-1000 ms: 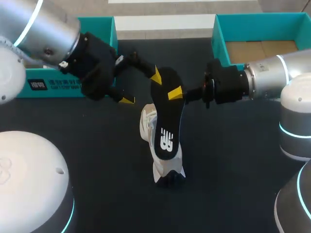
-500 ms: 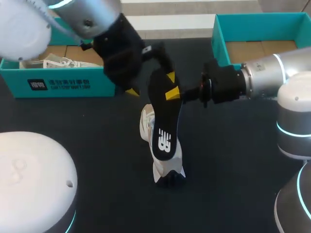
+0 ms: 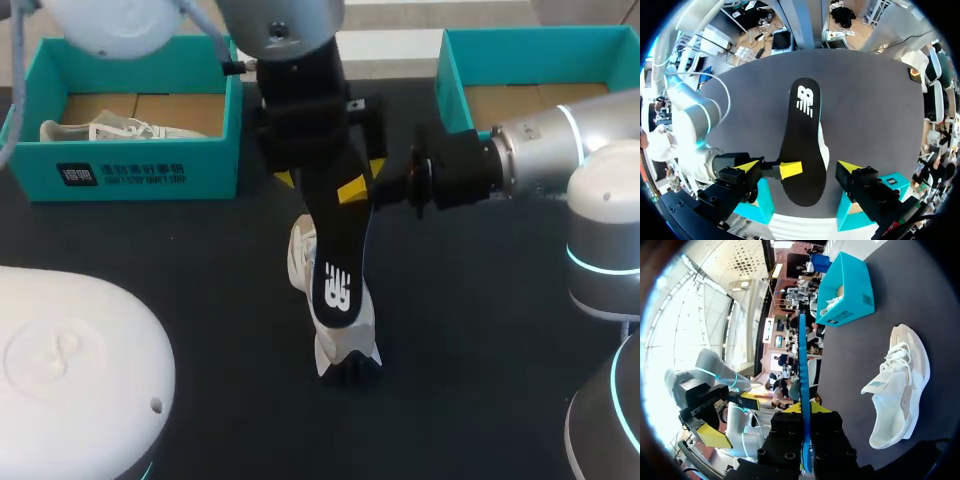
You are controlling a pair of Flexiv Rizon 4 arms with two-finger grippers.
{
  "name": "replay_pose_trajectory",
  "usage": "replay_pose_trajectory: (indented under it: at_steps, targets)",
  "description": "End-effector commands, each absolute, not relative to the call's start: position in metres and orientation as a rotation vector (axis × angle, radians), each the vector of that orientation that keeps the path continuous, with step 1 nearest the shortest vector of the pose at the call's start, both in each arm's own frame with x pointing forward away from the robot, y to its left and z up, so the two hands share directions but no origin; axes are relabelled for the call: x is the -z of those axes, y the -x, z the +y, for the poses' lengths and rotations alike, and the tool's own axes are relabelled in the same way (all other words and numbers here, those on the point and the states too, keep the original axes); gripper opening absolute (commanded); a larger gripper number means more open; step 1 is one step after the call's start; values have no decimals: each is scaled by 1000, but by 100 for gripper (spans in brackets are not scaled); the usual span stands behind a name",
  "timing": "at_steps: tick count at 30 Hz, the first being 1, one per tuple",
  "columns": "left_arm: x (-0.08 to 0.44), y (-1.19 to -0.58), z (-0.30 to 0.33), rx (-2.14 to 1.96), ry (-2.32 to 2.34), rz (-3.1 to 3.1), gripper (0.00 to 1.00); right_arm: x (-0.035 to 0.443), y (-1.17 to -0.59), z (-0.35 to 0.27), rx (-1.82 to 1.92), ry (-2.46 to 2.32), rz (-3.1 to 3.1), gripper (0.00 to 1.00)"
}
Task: Take the shoe out of the shoebox, open the shoe tongue, remove and reinsert the insole, then place the shoe into the shoebox
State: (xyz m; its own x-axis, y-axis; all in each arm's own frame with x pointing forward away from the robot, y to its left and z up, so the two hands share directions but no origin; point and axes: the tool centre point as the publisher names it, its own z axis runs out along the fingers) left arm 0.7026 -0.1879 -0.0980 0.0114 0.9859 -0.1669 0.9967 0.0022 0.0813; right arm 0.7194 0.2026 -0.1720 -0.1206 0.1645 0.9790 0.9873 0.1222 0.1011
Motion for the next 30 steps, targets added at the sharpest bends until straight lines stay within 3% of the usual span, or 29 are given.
replay_pose_trajectory:
  at_steps: [1, 22, 30]
  targets:
    - [97, -704, -191, 2, -2133, 2140, 100, 172, -721, 205, 1115, 1194, -1472, 0]
    - [93, -714, -189, 84, -2045, 2131, 100, 172, -722, 206, 1119, 1201, -1451, 0]
    - [91, -716, -171, 430, -1859, 1950, 100, 171, -723, 202, 1114, 1206, -1454, 0]
